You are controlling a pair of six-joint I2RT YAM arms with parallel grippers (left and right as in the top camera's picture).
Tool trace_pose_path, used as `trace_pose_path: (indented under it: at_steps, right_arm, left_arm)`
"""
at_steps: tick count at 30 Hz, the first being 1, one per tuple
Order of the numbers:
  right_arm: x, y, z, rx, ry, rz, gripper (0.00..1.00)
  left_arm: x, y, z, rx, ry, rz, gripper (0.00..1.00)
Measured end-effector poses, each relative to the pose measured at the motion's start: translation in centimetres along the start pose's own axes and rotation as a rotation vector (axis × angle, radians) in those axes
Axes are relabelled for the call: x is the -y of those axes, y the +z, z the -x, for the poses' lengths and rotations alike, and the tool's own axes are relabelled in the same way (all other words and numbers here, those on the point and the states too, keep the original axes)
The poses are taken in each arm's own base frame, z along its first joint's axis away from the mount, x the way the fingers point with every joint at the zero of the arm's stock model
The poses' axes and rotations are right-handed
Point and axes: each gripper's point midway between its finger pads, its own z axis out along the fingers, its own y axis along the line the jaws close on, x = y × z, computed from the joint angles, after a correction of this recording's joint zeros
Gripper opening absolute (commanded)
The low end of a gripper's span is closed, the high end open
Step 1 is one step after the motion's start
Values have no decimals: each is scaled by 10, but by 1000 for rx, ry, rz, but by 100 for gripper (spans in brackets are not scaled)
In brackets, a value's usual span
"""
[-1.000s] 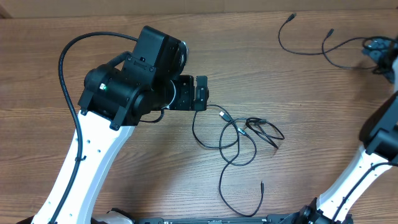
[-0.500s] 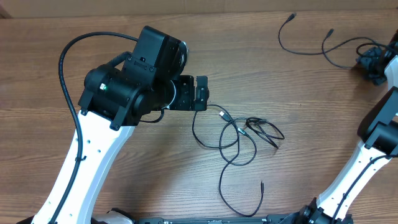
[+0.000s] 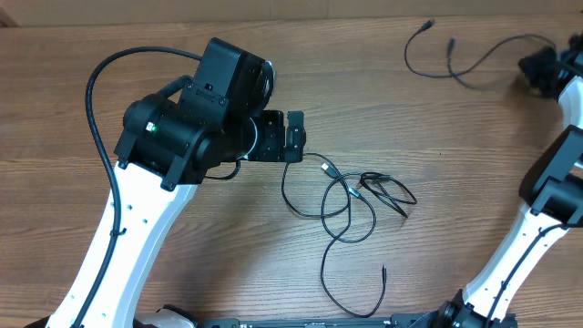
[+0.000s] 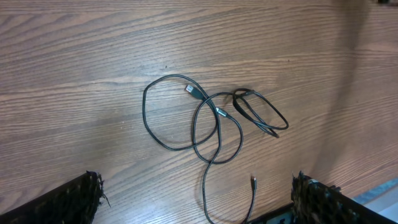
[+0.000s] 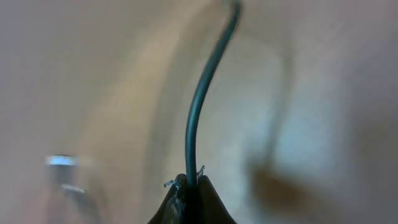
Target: Untangle cables
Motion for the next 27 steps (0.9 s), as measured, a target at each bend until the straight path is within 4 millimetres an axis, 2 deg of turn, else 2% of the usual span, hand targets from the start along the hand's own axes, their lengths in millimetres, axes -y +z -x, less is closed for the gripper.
trace_pose_path:
  at_steps: [1,2,3,4,6,8,12,19,24,27]
  right_arm:
    - [-14,-4,9,15,-15,41,8]
    - [-30,-10,19,33,-33,84,34]
    - [-46,-18,30,54,-54,124,86]
    - [-59,-24,37,68,-66,153,100]
    - [-77,-34,45,82,-84,191,100]
    - [-80,-36,39,51,-79,192,100]
    - [-58,-32,11,-62,-27,107,100]
    - [-28,-38,-26,-216,53,-3,100]
    - [-13,-46,-39,-279,96,-51,100]
    - [-9,-58,-45,-314,119,-77,100]
  left_arm:
    - [0,0,0,0,0,0,99]
    - [0,0,0,0,0,0,100]
    - [0,0,0,0,0,0,100]
    - [0,0,0,0,0,0,100]
    - [0,0,0,0,0,0,100]
    - [0,0,0,0,0,0,100]
    - [0,0,0,0,0,0,100]
    - [0,0,0,0,0,0,100]
    - [0,0,0,0,0,0,100]
    - [0,0,0,0,0,0,100]
